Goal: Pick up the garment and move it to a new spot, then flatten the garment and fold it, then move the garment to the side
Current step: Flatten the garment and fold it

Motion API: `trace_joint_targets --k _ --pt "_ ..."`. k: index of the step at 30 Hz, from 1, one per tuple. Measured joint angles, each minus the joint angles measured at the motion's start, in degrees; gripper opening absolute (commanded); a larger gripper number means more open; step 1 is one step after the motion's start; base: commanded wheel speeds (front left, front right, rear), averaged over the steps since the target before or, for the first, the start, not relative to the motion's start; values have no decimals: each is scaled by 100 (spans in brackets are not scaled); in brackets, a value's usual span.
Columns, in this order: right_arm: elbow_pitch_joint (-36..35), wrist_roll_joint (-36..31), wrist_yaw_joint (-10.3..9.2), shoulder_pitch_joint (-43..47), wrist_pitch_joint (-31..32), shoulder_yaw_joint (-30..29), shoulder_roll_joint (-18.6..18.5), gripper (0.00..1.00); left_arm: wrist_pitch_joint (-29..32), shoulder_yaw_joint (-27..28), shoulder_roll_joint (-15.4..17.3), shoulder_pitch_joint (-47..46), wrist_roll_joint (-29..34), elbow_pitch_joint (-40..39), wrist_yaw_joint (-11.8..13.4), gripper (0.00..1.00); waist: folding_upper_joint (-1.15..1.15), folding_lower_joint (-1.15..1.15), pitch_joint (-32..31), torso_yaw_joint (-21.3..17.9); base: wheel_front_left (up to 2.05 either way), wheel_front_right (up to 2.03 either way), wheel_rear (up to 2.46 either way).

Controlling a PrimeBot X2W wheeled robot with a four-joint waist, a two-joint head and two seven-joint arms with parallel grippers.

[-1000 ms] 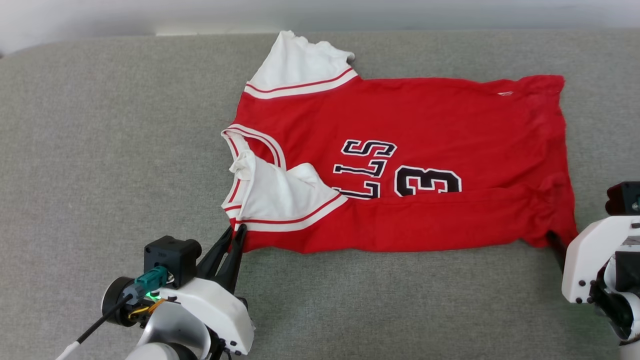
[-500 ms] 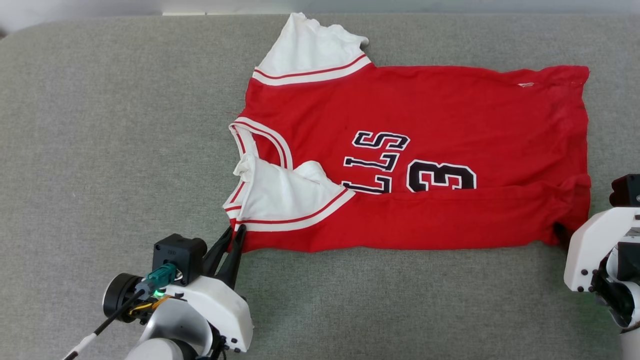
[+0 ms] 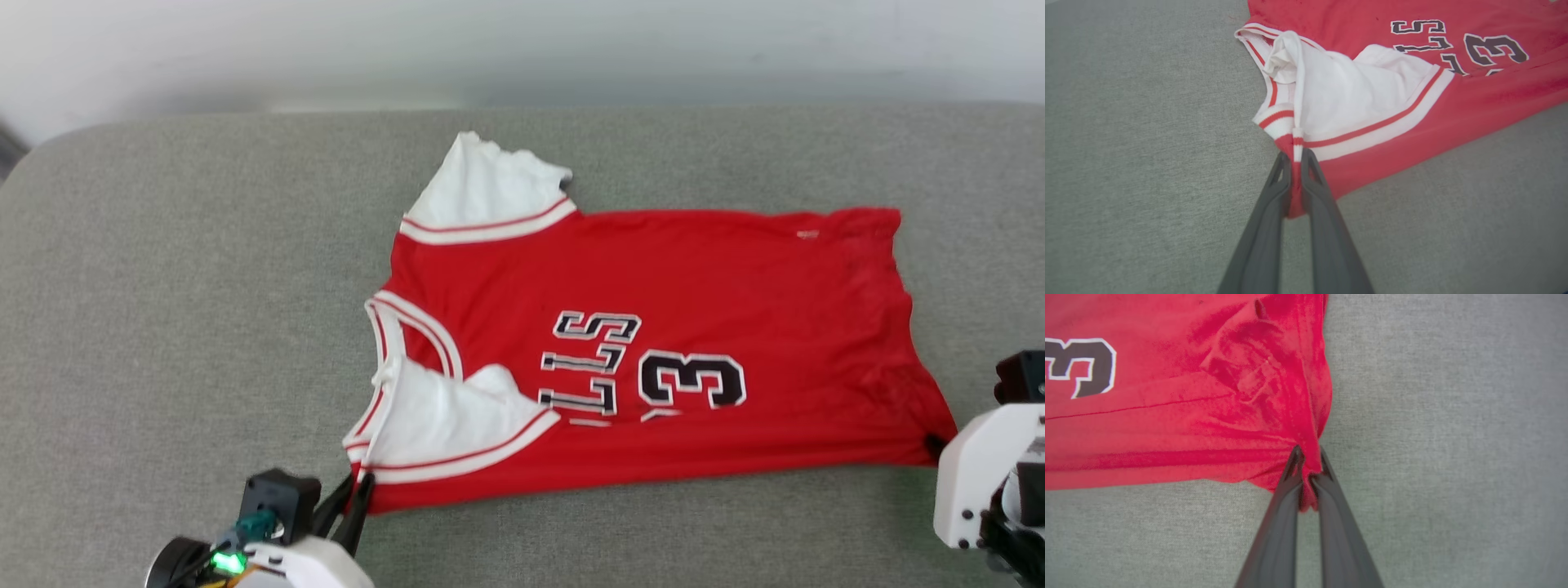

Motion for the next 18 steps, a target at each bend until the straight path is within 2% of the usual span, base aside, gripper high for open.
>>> trace_joint_targets --k 8,18 --pt "-694 142 1 797 305 -164 -53 0 -19 -34 227 719 -162 -199 73 0 0 0 -297 -150 0 0 0" --pt "-684 132 0 1283 336 -270 176 0 -86 -271 51 964 -312 162 -79 0 0 0 -362 -270 0 0 0"
